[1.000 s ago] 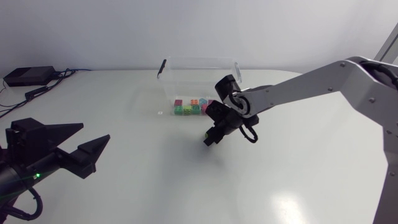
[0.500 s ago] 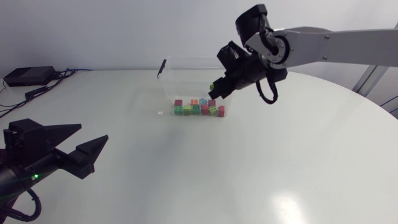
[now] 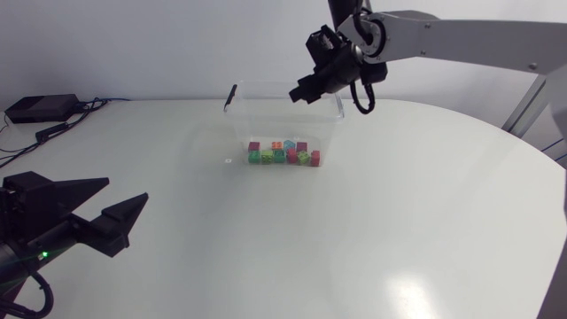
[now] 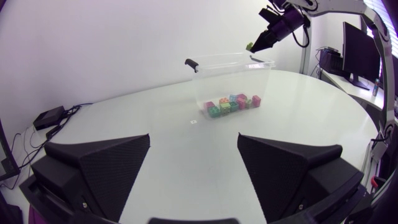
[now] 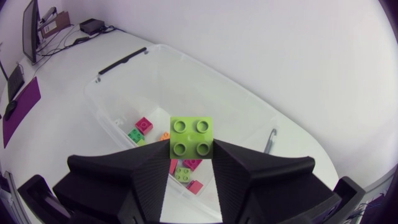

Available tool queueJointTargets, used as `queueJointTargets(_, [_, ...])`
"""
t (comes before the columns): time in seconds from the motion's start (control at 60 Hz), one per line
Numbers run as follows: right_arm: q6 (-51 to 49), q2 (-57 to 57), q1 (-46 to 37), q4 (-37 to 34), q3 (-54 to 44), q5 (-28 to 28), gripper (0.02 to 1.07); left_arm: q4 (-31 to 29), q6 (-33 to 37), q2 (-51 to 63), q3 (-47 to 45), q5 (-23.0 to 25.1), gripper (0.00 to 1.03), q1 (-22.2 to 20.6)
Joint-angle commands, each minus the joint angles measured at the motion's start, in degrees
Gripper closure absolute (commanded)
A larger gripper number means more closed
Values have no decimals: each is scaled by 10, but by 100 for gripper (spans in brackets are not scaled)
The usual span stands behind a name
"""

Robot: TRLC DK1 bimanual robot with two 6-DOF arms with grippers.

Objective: Place the duplo bricks in the container

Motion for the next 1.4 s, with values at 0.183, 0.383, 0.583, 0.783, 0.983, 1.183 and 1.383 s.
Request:
queueJointTargets(0.183, [16,40,5,-10,26,15,8,-10,7,-12,-3,6,5,7])
queueJointTargets(0.383, [18,-50,-3,27,-54,42,7,-19,8,-34,-4,6,5,16])
queueJointTargets(0.583, [16,-213,-32,82,-230,70,7,-23,10,-70,-7,-11,5,19])
queueJointTargets(0.783, [15,-371,-52,122,-393,108,7,-34,21,-107,-9,-41,5,23])
queueJointTargets(0.983, [9,-507,-67,138,-517,168,7,-49,31,-150,-12,-72,5,22])
queueJointTargets(1.183, [1,-616,-125,142,-605,174,7,-45,46,-177,-22,-99,5,23])
queueJointTargets(1.383, [-28,-710,-175,146,-673,174,7,-44,60,-217,-39,-115,5,23])
